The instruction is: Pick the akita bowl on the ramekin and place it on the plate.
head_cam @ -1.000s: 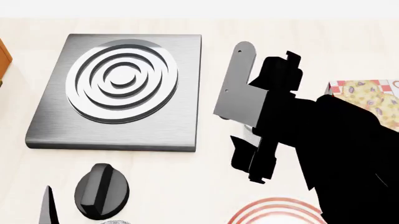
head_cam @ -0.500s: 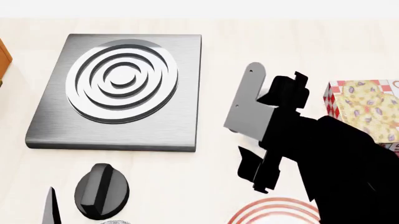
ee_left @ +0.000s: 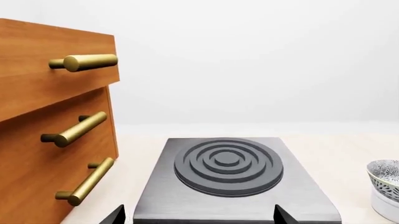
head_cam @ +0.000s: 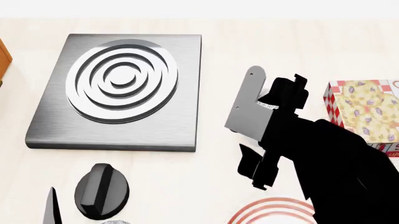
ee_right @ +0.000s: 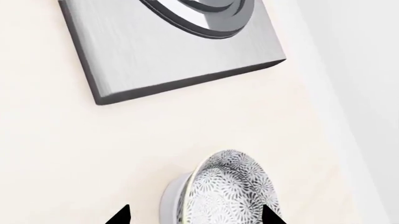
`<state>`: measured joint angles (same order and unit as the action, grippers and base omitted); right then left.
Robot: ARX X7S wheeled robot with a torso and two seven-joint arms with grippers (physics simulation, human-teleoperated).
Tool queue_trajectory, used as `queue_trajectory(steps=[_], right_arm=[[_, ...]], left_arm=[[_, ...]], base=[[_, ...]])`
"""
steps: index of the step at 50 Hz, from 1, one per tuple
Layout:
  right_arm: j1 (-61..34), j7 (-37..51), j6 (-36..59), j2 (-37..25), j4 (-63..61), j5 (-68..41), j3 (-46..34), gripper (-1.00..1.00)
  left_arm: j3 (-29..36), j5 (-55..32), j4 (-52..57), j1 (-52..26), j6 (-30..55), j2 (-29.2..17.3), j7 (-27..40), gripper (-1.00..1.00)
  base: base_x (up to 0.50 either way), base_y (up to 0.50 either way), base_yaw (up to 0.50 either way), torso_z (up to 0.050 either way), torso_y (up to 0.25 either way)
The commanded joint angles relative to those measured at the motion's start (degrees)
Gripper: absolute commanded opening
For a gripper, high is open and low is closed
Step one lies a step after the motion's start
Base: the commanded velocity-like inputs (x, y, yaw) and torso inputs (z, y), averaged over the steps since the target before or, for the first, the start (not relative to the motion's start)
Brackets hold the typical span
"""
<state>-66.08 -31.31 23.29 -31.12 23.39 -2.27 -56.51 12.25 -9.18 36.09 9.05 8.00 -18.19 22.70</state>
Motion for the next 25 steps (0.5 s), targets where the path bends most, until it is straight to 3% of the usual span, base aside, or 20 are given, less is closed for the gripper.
queue_trajectory(steps=[1,25], right_arm=[[0.0,1.1,-2.3,1.2,3.5,0.6,-0.1,1.0],[-0.6,3.4,-8.0,4.8,14.5,1.8,-0.6,1.0]], left_arm=[[0.3,-0.2,-0.3,-0.2,-0.1,-0.2,0.2,1.0],[0.6,-0.7,-0.3,-0.3,-0.1,-0.6,0.6,1.0]], base=[[0.0,0.0,0.0,0.0,0.0],[0.0,0.0,0.0,0.0,0.0]])
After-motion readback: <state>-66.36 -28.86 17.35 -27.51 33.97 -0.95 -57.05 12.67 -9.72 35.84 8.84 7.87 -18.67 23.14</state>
